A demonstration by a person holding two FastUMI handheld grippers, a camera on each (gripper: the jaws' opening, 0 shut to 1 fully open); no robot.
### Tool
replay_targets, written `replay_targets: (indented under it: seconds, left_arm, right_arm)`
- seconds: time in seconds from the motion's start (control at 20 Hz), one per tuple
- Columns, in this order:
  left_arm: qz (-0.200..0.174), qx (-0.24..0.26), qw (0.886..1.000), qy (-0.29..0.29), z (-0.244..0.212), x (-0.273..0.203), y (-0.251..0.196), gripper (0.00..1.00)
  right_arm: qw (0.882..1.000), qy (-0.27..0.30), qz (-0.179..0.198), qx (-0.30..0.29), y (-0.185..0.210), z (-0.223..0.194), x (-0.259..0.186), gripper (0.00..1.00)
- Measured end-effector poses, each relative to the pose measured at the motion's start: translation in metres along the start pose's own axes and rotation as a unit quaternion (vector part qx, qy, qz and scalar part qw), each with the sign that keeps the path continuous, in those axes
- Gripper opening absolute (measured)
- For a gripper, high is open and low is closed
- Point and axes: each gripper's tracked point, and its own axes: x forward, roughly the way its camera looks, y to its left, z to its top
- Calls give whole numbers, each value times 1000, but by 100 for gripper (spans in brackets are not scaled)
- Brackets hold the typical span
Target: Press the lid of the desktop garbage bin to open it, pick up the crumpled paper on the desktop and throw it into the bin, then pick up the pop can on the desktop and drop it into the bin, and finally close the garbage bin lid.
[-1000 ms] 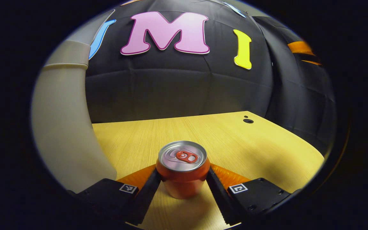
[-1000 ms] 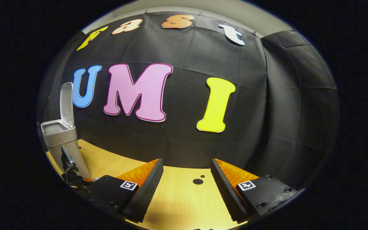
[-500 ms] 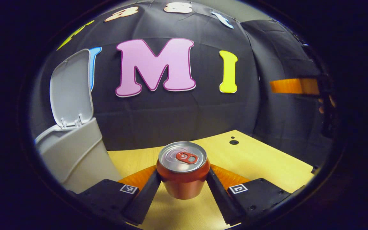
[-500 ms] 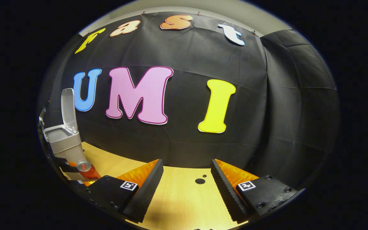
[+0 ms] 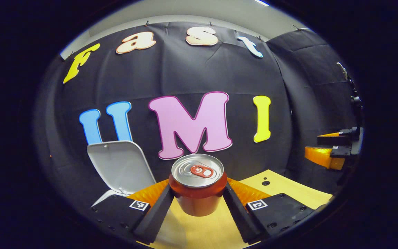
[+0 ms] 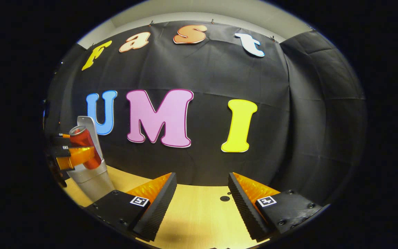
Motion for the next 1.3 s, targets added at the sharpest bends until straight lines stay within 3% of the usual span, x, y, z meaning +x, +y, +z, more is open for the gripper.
replay_targets:
  seconds: [0.2, 0.4, 0.6, 0.95, 1.15, 1.3]
  left_arm:
    - [60, 1, 998, -10, 8, -16, 73, 88]
    - [87, -1, 996, 30, -33, -16, 130, 88]
    - [76, -9, 996, 41, -53, -10, 155, 88]
    - [61, -30, 996, 54, -78, 1, 169, 89]
    - [66, -34, 996, 42, -72, 4, 181, 91]
    - [66, -28, 997, 19, -42, 3, 188, 91]
  right_arm:
    - [1000, 8, 13, 4, 16, 9, -22, 97]
    - [1000, 9, 9, 15, 31, 24, -37, 97]
    - [1000, -3, -9, -2, 36, 39, -53, 97]
    - [1000, 18, -23, -8, 60, 29, -70, 97]
    - [999, 21, -21, -14, 75, 31, -69, 97]
    - [1000, 14, -16, -15, 85, 39, -61, 96]
